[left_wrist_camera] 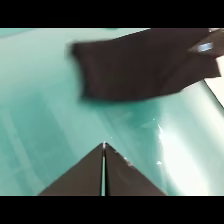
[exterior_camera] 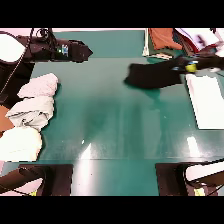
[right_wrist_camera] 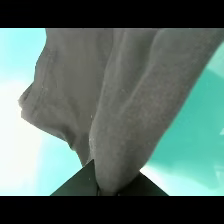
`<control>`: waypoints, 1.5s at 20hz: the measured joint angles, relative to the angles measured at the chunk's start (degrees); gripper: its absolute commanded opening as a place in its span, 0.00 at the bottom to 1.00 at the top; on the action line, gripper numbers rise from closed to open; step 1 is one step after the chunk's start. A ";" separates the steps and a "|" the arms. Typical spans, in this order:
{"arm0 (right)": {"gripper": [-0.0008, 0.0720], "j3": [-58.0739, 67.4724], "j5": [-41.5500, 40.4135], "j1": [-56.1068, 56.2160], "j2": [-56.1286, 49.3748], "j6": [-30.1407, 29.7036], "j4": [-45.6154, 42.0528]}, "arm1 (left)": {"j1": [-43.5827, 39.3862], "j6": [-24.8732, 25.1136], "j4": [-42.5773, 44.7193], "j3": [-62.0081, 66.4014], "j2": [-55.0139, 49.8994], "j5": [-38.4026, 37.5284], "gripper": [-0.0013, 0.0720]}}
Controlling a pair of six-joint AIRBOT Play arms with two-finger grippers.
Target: Fold the shirts.
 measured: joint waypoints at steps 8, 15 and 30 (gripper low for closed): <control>0.03 6.95 -7.26 -14.91 1.40 -0.33 -0.57 | -0.55 -1.51 -0.63 -0.02 0.00 0.98 0.05; 0.03 14.78 -10.45 -15.98 2.32 1.75 -1.29 | -0.55 -1.79 -0.72 -0.02 0.00 -1.31 0.05; 0.04 -15.28 -0.85 -26.43 21.92 3.63 -8.13 | -0.55 -1.33 -0.68 -0.02 0.00 -4.00 0.05</control>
